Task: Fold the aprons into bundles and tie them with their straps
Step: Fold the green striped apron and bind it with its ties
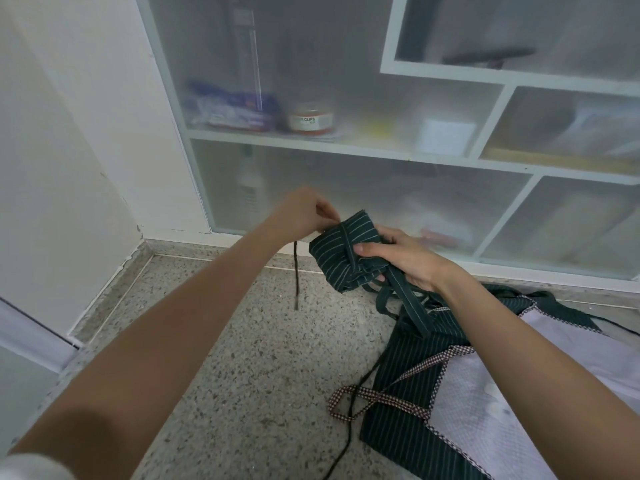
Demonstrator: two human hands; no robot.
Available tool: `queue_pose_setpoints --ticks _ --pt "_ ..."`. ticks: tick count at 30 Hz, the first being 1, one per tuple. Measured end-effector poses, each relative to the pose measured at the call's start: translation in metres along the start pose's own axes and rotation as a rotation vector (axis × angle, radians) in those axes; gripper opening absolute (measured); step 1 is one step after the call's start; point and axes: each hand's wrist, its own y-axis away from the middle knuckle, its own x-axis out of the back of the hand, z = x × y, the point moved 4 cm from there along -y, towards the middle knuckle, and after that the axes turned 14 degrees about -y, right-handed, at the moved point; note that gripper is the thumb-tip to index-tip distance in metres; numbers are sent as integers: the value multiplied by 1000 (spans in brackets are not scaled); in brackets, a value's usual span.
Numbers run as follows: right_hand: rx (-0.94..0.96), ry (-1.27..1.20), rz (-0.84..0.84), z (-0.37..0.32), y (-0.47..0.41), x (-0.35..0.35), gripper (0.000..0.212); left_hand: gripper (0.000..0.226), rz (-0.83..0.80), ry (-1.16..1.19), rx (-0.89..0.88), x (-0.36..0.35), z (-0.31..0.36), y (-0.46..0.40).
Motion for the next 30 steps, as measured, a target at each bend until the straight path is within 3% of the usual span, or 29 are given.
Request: queue_pose_setpoints --ticks 3,5,7,10,14,19,24,28,30 --pt "28 14 122 9 -5 3 23 14 135 -204 -33 9 10 4" --pt "63 -28 274 15 -9 10 27 17 245 -216 -2 10 15 11" --pt "105 -147 410 18 -12 14 29 20 286 -139 54 -1 14 21" --pt "106 -370 538 19 -14 16 26 20 223 130 129 -31 8 36" --pt "51 -566 586 28 -17 17 39 28 133 305 236 -64 0 47" --pt "19 -764 469 38 -19 6 37 32 31 582 319 -80 3 50" --pt "-2 -807 460 42 -20 6 31 29 101 291 266 -84 -2 43" --pt "-28 -832 524 44 -22 9 34 22 -22 181 196 -88 -4 36" --pt "-24 -861 555 45 -22 11 34 18 8 83 133 -82 1 37"
